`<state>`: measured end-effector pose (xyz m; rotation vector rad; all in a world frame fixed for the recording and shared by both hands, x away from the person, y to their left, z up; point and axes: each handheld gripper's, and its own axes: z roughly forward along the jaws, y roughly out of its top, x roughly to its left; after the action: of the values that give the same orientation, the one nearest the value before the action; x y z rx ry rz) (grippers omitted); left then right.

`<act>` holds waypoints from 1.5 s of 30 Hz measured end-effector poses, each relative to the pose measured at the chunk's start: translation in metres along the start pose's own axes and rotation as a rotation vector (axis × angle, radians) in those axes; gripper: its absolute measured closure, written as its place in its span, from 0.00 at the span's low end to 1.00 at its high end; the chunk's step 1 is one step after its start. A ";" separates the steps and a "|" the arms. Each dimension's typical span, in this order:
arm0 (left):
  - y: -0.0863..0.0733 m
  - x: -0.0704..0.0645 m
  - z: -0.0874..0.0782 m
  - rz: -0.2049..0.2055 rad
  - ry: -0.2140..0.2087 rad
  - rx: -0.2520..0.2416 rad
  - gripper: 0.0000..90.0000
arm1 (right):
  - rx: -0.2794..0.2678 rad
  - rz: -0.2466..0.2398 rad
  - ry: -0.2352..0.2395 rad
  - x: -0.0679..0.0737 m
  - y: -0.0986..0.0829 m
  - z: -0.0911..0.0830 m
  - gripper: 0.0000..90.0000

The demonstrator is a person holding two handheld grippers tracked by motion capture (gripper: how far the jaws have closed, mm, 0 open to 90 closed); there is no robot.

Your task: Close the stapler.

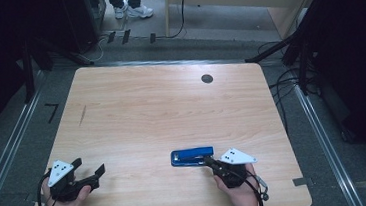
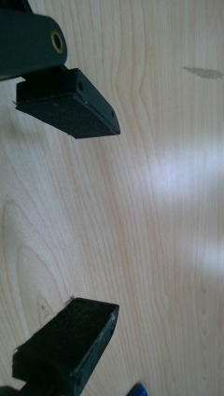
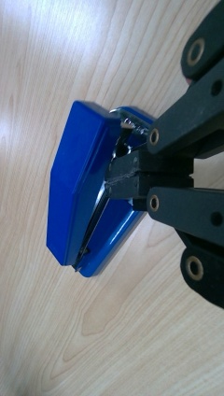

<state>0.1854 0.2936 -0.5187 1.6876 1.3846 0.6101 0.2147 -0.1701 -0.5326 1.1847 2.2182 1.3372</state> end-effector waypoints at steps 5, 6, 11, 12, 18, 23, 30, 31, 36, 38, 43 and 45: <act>0.000 0.010 -0.001 -0.022 0.069 0.025 0.15 | 0.025 0.012 0.010 -0.007 -0.003 -0.010 0.84; -0.001 0.011 -0.003 -0.022 0.069 0.028 0.15 | 0.022 0.012 0.012 -0.008 -0.004 -0.011 0.80; 0.000 0.016 -0.005 -0.023 0.098 0.029 0.15 | 0.036 -0.021 0.004 -0.016 -0.005 -0.019 0.57; 0.000 0.017 -0.005 -0.026 0.104 0.033 0.15 | 0.035 -0.019 0.002 -0.017 -0.006 -0.020 0.50; 0.000 0.019 -0.005 -0.023 0.096 0.036 0.15 | -0.002 0.004 -0.045 -0.028 -0.007 -0.033 0.24; -0.001 0.020 -0.003 -0.019 0.060 0.032 0.11 | -0.027 0.045 -0.035 -0.046 -0.010 -0.045 0.16; -0.001 0.022 -0.004 -0.020 0.040 0.025 0.10 | -0.059 0.098 -0.080 -0.073 -0.022 -0.065 0.14; -0.001 0.022 -0.003 -0.023 0.040 0.022 0.10 | -0.060 0.093 -0.087 -0.076 -0.024 -0.068 0.14; -0.002 0.023 -0.002 -0.019 0.048 0.038 0.10 | -0.068 0.117 -0.111 -0.092 -0.032 -0.080 0.14; -0.002 0.024 -0.003 -0.017 0.048 0.038 0.10 | -0.072 0.134 -0.121 -0.097 -0.035 -0.084 0.14; -0.003 0.024 -0.002 -0.019 0.050 0.037 0.10 | -0.082 0.159 -0.153 -0.112 -0.045 -0.094 0.14; -0.003 0.024 -0.001 -0.021 0.048 0.038 0.10 | -0.084 0.164 -0.161 -0.116 -0.048 -0.098 0.14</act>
<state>0.1894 0.3170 -0.5237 1.6962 1.4544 0.6195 0.2033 -0.3287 -0.5396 1.4160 1.9709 1.3293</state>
